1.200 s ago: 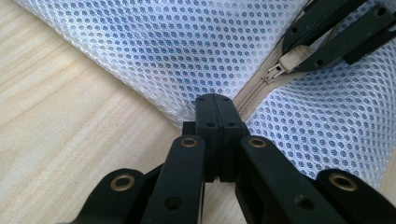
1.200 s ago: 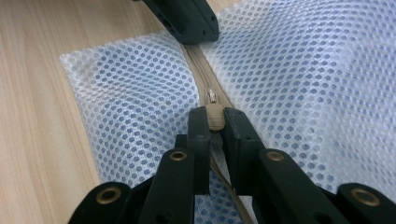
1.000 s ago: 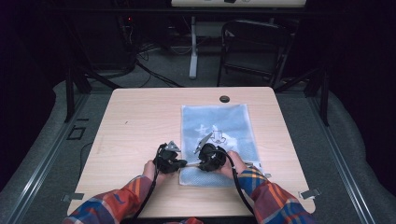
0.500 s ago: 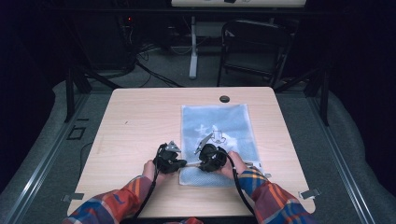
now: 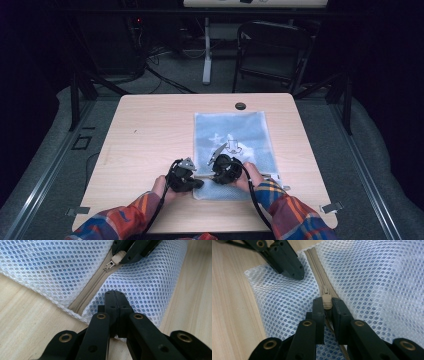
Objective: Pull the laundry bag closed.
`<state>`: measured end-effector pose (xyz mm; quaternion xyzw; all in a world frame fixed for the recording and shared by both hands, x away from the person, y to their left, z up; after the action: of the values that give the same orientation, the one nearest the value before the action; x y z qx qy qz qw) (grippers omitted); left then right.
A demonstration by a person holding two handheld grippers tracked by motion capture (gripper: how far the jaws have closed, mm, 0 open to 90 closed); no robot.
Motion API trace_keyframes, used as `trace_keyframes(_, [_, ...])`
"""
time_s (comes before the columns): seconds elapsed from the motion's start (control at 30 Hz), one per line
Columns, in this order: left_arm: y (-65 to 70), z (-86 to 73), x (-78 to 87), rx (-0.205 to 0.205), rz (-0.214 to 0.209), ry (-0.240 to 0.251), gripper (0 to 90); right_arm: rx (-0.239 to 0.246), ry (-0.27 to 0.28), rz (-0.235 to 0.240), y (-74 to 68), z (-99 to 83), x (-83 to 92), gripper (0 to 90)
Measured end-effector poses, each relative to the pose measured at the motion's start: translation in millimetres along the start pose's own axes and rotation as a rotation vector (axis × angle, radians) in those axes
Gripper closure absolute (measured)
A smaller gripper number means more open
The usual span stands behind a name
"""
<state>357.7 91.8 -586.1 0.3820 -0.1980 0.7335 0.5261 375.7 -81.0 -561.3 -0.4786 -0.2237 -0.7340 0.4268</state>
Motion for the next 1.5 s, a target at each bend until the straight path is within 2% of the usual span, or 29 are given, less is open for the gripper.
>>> trace_keyframes(0.1, [-0.2, -0.1, 0.5, -0.016, -0.003, -0.007, 90.0, -0.004, 0.002, 0.007, 0.9, -0.8, 0.7, 81.9])
trace_keyframes(0.47, [-0.3, -0.3, 1.2, 0.001, 0.003, -0.012, 90.0, -0.006, 0.004, 0.007, 3.5, -5.2, 4.3, 81.8])
trace_keyframes(1.23, [-0.9, -0.4, 1.8, 0.005, 0.006, -0.016, 90.0, -0.008, -0.012, -0.007, 6.3, -12.6, 10.7, 81.8])
trace_keyframes(1.5, [-1.6, -0.6, 1.8, 0.008, 0.006, -0.012, 90.0, -0.021, -0.008, 0.001, 7.7, -15.9, 12.2, 81.8])
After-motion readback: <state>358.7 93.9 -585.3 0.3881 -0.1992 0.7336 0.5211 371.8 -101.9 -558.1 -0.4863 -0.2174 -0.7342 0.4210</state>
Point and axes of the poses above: each handheld gripper's, and its own axes: x roughly backward along the jaws, z roughly out of its top, y roughly to its right, the point moved 2 cm from there along -x, roughly forward along the jaws, and after that the axes turned 8 degrees about -x, right-handed, at the moved point
